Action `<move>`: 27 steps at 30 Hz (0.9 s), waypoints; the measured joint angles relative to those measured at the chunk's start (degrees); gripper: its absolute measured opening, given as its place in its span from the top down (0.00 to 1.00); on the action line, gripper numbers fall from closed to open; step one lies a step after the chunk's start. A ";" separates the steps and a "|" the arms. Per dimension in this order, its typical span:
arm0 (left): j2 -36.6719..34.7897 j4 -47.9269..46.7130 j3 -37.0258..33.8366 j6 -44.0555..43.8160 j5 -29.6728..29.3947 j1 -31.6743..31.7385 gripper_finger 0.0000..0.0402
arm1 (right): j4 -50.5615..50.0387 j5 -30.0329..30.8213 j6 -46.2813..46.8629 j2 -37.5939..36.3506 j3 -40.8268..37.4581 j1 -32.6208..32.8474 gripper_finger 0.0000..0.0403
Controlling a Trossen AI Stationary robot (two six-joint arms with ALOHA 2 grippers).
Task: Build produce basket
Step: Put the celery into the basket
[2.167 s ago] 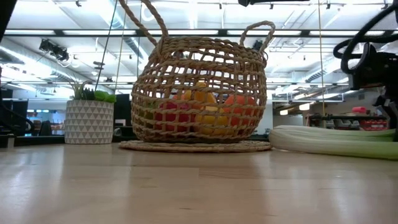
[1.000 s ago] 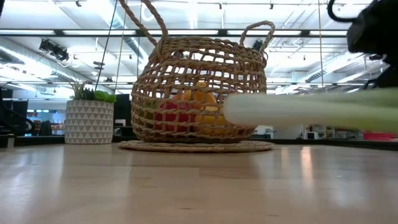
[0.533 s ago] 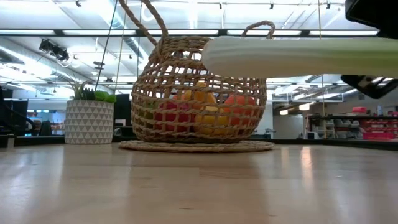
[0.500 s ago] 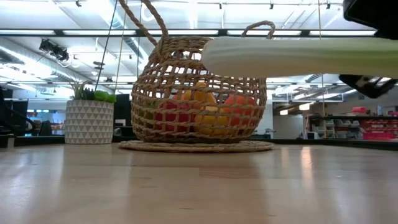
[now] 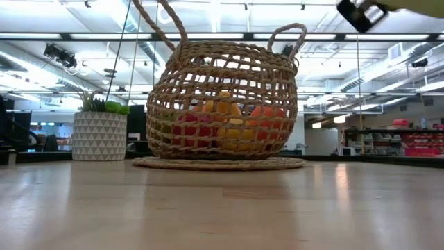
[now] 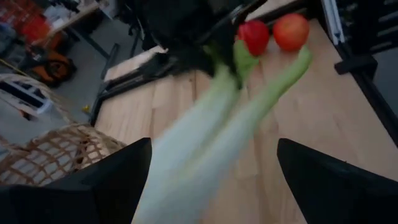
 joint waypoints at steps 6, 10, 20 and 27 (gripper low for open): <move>-0.57 7.73 0.00 5.85 -6.26 -3.41 0.12 | -16.31 8.33 0.00 0.00 8.54 -3.32 0.85; -0.30 11.12 0.00 9.34 -6.24 -4.43 0.12 | -19.29 8.17 0.00 0.00 10.21 -6.58 0.85; 0.03 10.72 0.00 9.06 -6.27 -3.82 0.12 | -19.45 1.64 -0.39 0.02 13.81 -15.43 0.85; 0.03 10.71 0.00 8.94 -6.25 -3.82 0.12 | -19.80 1.44 -0.42 0.02 13.83 -21.30 0.85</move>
